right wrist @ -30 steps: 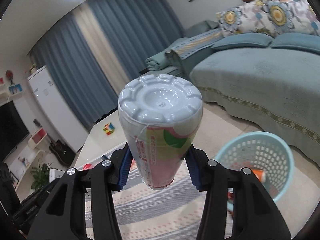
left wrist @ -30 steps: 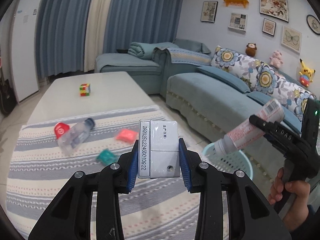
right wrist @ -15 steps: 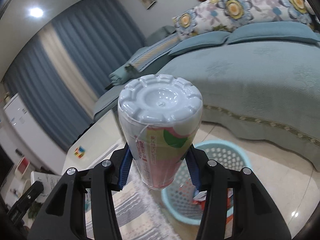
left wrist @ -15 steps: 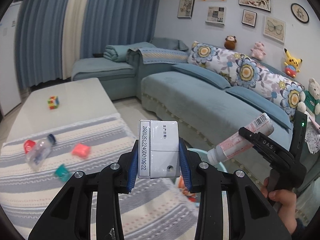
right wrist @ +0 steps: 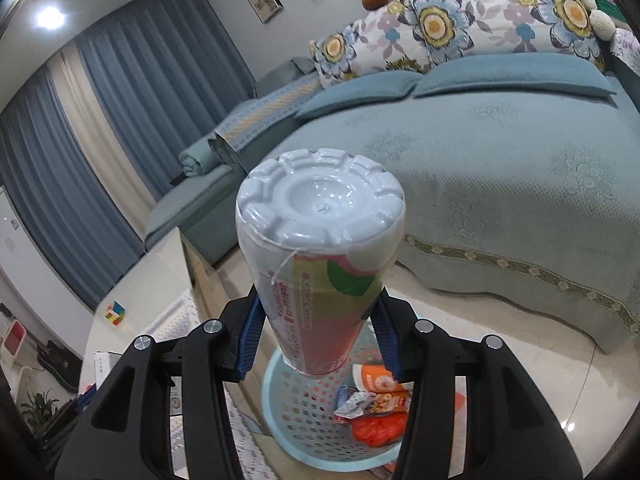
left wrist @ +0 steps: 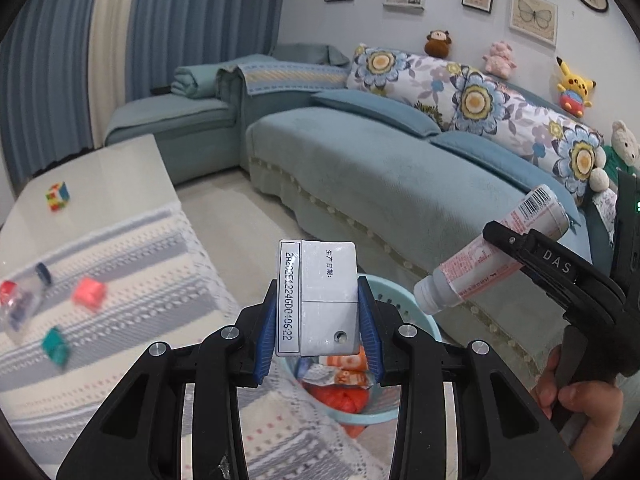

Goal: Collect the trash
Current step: 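Carry the pink bottle and white carton with both tools over the blue basket, then open the left tool dropping the white carton while the right tool drops the pink bottle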

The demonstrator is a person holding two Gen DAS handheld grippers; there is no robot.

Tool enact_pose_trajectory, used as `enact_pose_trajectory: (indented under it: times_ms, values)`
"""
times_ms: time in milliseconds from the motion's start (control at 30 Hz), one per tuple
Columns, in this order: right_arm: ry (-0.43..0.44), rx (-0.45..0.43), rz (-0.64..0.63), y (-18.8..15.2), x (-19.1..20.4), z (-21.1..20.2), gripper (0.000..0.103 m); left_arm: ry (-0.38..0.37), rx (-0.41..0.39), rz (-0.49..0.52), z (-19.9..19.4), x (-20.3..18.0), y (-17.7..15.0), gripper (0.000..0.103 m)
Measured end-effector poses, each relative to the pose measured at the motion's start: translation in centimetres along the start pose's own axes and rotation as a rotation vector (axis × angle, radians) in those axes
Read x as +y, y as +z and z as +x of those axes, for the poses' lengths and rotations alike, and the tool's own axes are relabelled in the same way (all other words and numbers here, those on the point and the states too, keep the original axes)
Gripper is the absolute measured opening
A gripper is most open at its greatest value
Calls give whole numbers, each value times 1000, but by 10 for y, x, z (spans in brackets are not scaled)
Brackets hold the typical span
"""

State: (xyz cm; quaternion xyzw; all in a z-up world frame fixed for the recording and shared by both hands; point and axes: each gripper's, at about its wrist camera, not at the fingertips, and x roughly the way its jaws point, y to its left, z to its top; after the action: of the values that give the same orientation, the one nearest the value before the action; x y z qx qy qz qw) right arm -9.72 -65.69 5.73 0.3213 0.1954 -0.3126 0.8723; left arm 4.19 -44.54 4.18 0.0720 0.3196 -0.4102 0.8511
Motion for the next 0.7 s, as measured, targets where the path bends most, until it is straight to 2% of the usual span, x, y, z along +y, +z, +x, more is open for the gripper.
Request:
enact_pose_trajectory:
  times_ms: [133,233,333,467,567,700]
  values:
    - [-66,81,1,-8,-16,28,46,-22,50,-46,28,-5,-16,35]
    - [-59,133,46,-12,-32,40,46,-37,84,-51,45,-14,-31,35]
    - [-68,144,45,-12,-39,47,46,-51,94,-59,56,-19,-40,35]
    - [-49,189,88,-15,-47,57,46,-85,108,-106,72,-18,-45,35]
    - [-25,237,129,-16,-49,65,46,-73,123,-125,85,-14,-51,35]
    - [-69,270,86,-21,-38,75,46,-33,140,-137,94,-11,-57,35]
